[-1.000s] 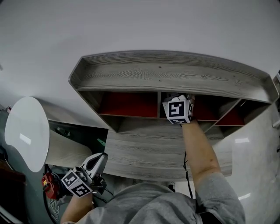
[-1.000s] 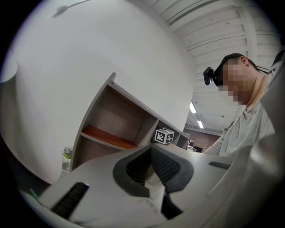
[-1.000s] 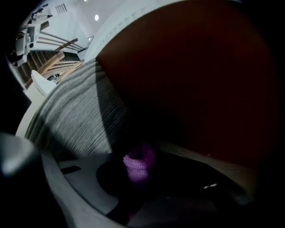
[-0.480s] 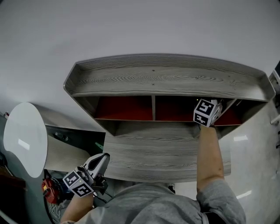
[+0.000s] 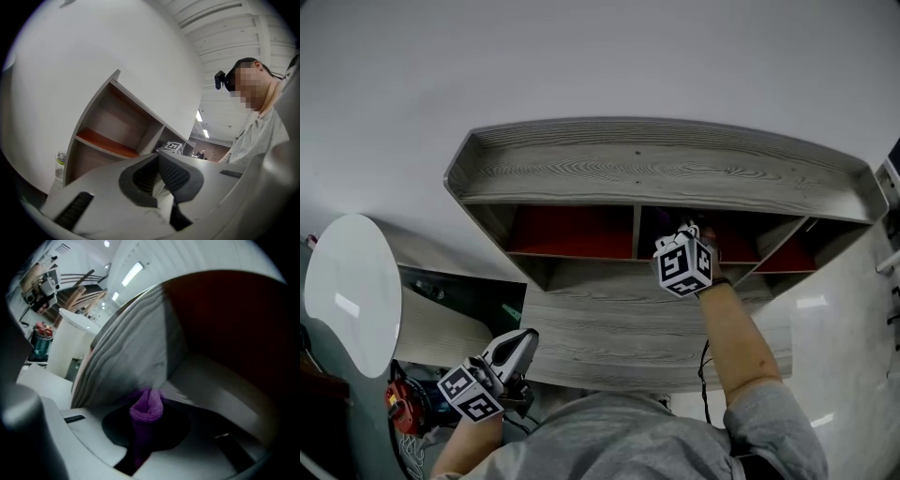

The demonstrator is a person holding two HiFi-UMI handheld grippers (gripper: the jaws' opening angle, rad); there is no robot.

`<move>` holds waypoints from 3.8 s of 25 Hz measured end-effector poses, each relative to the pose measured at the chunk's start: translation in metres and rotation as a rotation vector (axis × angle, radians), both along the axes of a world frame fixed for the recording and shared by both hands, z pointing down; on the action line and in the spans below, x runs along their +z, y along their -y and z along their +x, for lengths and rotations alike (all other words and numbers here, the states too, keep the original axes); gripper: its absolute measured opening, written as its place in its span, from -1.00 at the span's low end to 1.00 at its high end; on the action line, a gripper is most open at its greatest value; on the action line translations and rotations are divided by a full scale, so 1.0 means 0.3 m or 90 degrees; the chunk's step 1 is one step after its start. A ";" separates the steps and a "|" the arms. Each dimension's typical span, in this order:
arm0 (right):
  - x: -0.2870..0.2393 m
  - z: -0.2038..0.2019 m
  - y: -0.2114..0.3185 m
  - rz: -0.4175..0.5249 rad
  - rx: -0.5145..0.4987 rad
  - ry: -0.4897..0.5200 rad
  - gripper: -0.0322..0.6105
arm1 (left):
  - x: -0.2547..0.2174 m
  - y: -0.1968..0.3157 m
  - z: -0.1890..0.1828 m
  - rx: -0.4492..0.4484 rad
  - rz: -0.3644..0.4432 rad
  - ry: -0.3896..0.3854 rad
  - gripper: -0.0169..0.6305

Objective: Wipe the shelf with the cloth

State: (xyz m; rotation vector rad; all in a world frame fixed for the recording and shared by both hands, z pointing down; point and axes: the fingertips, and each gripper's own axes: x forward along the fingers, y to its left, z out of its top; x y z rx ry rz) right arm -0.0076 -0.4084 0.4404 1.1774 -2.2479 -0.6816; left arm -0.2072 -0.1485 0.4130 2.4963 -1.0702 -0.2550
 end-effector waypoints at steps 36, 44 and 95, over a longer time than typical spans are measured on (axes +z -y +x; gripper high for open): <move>-0.106 0.667 0.012 0.146 0.399 -0.549 -0.78 | 0.007 -0.013 -0.008 0.039 0.039 -0.088 -0.84; -0.257 0.771 -0.086 0.220 0.589 -0.498 -0.78 | 0.043 0.028 -0.150 0.116 0.008 -0.104 -0.84; -0.198 0.839 -0.252 0.155 0.594 -0.556 -0.77 | 0.027 0.118 -0.049 0.255 -0.032 -0.098 -0.84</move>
